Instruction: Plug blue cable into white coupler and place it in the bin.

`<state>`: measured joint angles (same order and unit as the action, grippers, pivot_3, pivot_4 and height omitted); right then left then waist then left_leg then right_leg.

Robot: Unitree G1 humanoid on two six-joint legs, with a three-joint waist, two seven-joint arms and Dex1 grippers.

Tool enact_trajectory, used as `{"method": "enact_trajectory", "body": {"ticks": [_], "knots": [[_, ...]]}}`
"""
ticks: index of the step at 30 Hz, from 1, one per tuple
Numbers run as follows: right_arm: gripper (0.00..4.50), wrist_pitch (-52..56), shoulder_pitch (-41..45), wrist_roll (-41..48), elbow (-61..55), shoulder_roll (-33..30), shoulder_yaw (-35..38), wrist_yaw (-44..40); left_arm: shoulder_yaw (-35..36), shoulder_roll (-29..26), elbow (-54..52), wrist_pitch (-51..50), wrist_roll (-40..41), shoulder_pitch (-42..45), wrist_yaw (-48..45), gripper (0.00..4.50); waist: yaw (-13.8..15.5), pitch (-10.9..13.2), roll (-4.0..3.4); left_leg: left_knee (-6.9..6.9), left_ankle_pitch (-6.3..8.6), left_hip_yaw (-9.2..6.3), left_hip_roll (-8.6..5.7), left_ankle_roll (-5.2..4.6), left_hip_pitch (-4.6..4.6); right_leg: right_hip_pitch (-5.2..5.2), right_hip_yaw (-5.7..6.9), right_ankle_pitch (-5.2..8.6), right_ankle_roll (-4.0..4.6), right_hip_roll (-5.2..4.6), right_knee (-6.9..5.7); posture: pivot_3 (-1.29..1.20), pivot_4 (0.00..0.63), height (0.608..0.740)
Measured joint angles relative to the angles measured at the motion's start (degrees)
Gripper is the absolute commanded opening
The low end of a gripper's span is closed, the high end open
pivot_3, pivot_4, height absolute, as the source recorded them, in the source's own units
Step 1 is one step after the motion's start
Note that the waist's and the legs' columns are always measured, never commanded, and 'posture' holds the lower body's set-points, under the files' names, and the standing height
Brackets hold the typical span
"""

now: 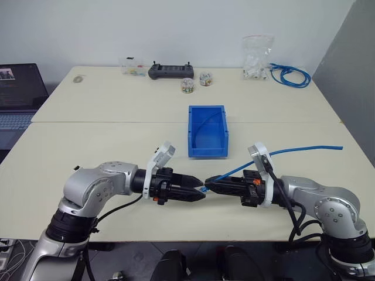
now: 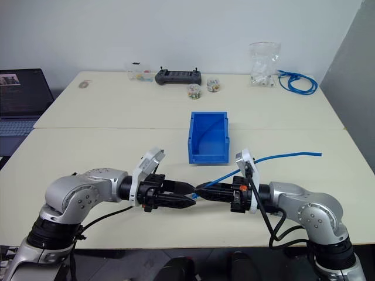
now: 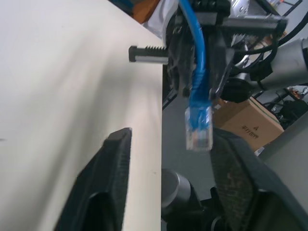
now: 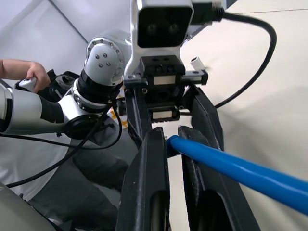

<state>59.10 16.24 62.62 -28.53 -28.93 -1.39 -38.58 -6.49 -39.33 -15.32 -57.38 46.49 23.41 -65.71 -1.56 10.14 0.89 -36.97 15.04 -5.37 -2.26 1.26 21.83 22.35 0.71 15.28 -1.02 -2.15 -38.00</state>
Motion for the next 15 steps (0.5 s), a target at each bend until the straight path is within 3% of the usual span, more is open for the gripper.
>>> {"method": "enact_trajectory", "body": {"ticks": [7, 15], "knots": [[0.09, -0.98, -0.57, -0.78, 0.28, -1.59, 0.22, -1.01, 3.35, -3.43, -5.05, 0.6, 0.25, -4.87, 2.1, 4.47, 0.01, 0.01, 0.0, 0.01, 0.0, 0.0, 0.0, 0.0, 0.01, 0.01, 0.0, 0.0, 0.0, -0.01, 0.02, 0.0, 0.15, 0.74], [0.09, -3.71, -1.1, -4.9, 2.57, -3.67, 0.59, -2.61, 14.58, -1.54, -13.78, 0.58, 1.44, -17.56, 14.95, 4.5, 0.15, 0.04, 0.03, 0.02, 0.01, 0.01, 0.02, -0.01, 0.02, 0.01, -0.02, 0.01, 0.0, -0.02, 0.06, 0.0, 0.15, 0.74]]}}
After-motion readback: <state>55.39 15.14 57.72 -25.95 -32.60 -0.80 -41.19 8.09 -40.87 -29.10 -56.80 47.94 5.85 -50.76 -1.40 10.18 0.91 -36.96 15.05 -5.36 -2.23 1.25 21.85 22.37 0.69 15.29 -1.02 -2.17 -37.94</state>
